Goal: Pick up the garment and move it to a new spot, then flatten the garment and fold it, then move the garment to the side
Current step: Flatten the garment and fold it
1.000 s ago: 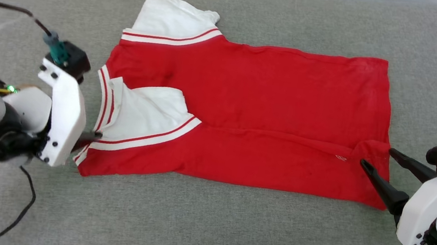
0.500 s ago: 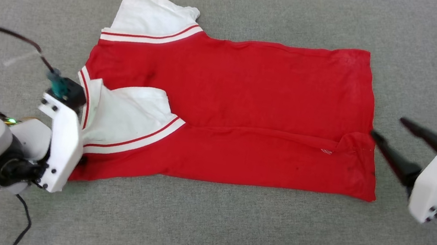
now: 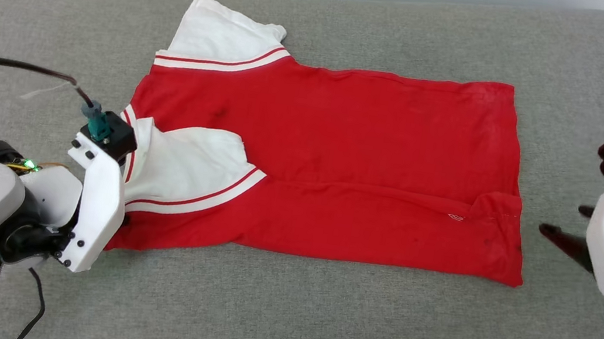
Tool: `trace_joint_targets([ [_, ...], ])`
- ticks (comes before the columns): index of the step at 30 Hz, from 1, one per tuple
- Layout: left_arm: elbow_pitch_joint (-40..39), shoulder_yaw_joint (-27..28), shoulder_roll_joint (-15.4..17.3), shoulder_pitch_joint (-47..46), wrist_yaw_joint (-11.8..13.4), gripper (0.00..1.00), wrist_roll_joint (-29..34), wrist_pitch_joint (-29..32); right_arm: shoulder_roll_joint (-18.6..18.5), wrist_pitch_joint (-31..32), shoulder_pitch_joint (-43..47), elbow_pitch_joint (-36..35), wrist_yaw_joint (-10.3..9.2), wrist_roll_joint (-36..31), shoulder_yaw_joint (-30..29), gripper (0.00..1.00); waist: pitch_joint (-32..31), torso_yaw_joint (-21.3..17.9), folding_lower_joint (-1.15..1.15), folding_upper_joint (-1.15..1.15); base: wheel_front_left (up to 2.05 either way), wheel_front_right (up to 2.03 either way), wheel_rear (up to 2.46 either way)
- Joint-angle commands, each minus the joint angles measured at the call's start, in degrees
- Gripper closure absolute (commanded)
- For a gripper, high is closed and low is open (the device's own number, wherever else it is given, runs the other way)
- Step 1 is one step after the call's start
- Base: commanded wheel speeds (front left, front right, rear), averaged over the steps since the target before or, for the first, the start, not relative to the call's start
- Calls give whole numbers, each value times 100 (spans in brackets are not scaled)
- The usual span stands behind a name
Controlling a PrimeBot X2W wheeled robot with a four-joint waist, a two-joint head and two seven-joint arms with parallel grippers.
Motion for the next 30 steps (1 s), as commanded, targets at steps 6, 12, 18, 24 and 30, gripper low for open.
trace_joint_targets([
  [6,-225,-17,-120,-169,65,100,109,-12,587,448,-28,1104,-4,228,169,0,151,193,0,0,0,0,0],
  [12,-315,-47,-189,-185,94,100,158,-37,1142,243,362,1863,-3,343,453,0,297,326,0,0,0,0,0],
  [18,-267,-14,-151,-34,130,100,78,-150,1271,-66,429,1993,-2,493,758,100,270,297,0,0,0,0,0],
  [24,-346,43,8,239,118,100,-69,-345,685,-594,21,1542,-4,585,733,100,-74,224,0,0,0,0,0],
  [30,-788,36,391,673,199,100,-191,-479,42,-752,178,936,-5,778,901,100,-377,193,0,0,0,0,0],
])
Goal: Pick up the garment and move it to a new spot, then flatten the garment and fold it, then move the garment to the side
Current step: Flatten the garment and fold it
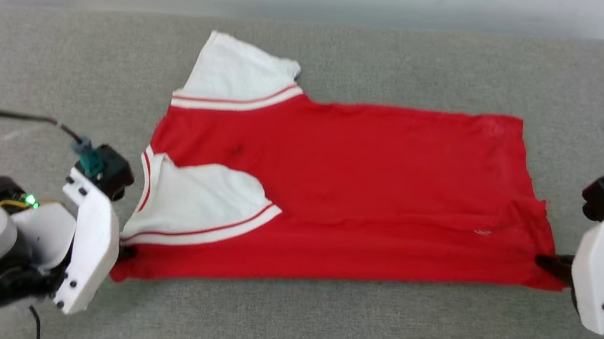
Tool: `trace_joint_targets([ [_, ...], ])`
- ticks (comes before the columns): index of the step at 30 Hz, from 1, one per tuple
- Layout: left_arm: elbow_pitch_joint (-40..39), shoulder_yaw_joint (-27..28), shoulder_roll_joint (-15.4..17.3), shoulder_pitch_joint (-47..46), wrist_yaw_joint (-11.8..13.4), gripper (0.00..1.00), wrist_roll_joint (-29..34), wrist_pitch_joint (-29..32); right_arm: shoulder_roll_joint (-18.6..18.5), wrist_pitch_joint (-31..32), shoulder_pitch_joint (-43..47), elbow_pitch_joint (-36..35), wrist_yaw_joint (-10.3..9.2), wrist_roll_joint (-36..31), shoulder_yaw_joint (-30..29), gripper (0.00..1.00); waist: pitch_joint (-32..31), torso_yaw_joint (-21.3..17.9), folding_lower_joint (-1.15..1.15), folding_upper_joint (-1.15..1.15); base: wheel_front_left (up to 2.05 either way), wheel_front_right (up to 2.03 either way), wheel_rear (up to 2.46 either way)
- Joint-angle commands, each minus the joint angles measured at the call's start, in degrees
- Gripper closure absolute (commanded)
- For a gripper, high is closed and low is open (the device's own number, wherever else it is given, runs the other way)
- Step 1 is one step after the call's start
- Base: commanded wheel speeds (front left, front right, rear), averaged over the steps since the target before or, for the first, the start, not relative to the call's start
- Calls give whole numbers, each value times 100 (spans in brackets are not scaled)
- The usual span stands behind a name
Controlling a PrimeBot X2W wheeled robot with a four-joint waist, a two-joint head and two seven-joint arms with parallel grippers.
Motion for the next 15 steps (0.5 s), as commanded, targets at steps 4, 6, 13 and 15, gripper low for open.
trace_joint_targets([
  [4,-344,-76,189,413,140,100,-83,-72,-427,20,323,-348,-6,148,103,100,-108,-11,0,0,0,0,0],
  [6,-459,-107,250,551,189,100,-126,-95,-581,8,440,-477,-7,216,97,100,-97,-13,0,0,0,0,0],
  [13,-489,-239,214,945,328,100,-188,-219,-601,-8,851,-456,-8,260,136,100,50,-58,0,0,0,0,0],
  [15,-407,-279,139,1010,346,100,-178,-269,-484,-49,940,-341,-7,220,165,100,78,-57,0,0,0,0,0],
])
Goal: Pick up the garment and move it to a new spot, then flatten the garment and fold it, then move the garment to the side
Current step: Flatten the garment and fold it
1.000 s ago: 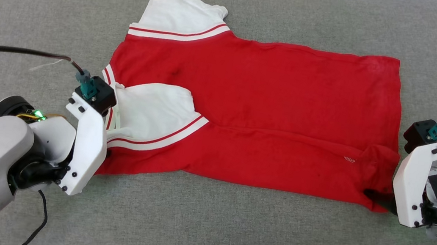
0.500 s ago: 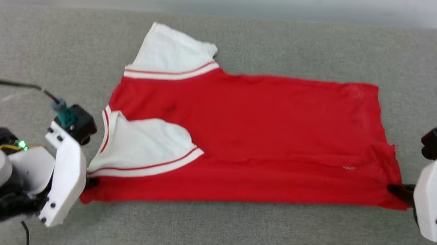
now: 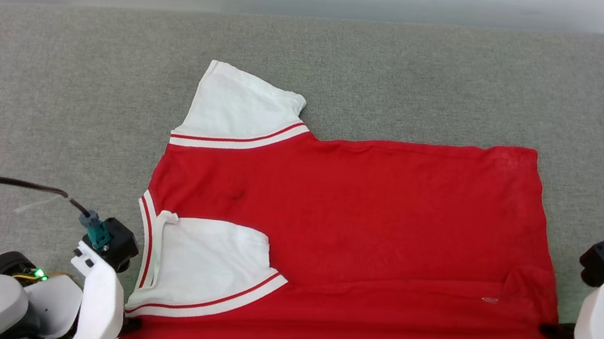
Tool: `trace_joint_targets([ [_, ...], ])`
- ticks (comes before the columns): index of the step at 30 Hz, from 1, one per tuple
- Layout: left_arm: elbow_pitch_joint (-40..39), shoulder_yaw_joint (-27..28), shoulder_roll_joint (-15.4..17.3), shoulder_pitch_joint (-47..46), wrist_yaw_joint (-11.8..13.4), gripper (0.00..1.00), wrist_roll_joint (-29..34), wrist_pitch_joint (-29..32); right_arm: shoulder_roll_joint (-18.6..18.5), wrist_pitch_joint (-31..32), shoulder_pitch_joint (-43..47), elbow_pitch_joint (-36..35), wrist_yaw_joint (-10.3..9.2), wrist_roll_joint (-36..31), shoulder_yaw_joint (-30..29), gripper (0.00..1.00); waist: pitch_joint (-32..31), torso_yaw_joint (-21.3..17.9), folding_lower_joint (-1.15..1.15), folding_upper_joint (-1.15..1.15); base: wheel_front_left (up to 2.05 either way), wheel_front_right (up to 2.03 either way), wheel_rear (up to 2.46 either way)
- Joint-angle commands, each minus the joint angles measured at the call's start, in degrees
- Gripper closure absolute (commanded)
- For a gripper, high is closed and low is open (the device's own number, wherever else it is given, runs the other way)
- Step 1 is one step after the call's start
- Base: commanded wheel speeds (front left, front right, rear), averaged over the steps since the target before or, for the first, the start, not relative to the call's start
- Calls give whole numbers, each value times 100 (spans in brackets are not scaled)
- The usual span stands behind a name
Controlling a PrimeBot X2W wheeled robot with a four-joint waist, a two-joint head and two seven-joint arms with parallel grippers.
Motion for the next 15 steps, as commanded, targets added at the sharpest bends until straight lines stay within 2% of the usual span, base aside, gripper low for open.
trace_joint_targets([
  [1,82,-3,-14,56,42,58,57,-50,71,-85,70,95,-8,-54,-32,61,16,4,0,0,0,0,0],
  [2,139,3,-40,48,54,0,73,-89,126,-173,75,145,-8,-91,-66,0,17,10,0,0,0,0,0],
  [7,144,194,42,-188,25,0,108,-264,231,-816,3,123,-6,-349,-287,0,-75,21,0,0,0,0,0],
  [15,-23,733,290,-792,128,0,172,-506,389,-2180,-103,-135,-7,-960,-1025,0,-99,-54,0,0,0,0,0],
])
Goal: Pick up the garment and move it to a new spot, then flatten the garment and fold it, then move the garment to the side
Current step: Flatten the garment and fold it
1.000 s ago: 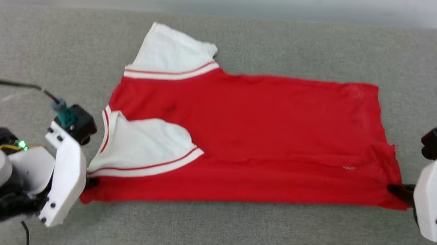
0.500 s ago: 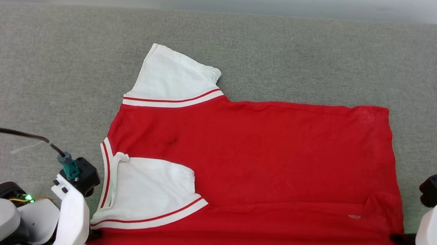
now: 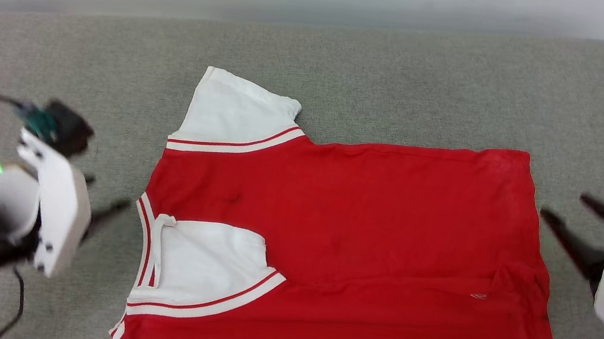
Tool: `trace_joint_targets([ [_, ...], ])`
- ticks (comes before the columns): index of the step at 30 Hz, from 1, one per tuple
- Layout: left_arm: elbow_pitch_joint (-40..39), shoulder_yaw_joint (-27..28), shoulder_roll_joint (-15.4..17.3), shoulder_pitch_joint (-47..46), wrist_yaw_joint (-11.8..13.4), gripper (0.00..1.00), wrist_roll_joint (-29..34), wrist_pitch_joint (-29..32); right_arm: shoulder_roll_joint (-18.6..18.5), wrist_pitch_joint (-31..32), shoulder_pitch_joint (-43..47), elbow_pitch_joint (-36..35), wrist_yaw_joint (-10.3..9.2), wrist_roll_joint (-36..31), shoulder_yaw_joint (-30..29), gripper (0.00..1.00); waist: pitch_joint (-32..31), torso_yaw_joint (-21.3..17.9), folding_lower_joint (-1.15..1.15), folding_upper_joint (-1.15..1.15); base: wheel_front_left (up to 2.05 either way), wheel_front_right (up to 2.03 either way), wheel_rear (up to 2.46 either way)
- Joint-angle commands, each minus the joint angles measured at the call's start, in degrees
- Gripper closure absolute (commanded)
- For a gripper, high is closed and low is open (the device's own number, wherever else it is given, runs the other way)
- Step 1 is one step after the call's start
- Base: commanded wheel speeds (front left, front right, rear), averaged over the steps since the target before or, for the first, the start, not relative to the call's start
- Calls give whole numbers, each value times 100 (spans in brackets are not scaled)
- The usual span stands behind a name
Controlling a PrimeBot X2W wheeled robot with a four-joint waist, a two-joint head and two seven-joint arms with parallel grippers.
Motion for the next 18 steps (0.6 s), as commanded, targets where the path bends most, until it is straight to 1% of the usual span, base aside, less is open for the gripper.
trace_joint_targets([
  [1,-12,203,-89,-356,6,0,66,-168,212,-480,33,-53,-4,-354,-391,0,131,-73,0,0,0,0,0],
  [4,87,324,-196,-824,-50,0,292,-189,575,-1051,183,-85,-4,-836,-1099,0,322,-157,0,0,0,0,0],
  [9,414,442,-460,-1685,-111,0,508,58,1290,-1526,590,-549,-4,-1668,-2179,0,782,-336,0,0,0,0,0],
  [12,671,513,-654,-2210,-118,0,543,266,1706,-1498,856,-1037,-4,-2057,-2537,0,1138,-467,0,0,0,0,0],
  [15,985,506,-816,-2710,-135,0,519,679,2036,-1392,1062,-1513,-4,-2400,-2736,0,1492,-600,0,0,0,0,0],
  [18,1327,561,-1002,-3165,-95,0,344,1128,2220,-1258,1130,-1891,-4,-2597,-2819,0,1813,-738,0,0,0,0,0],
])
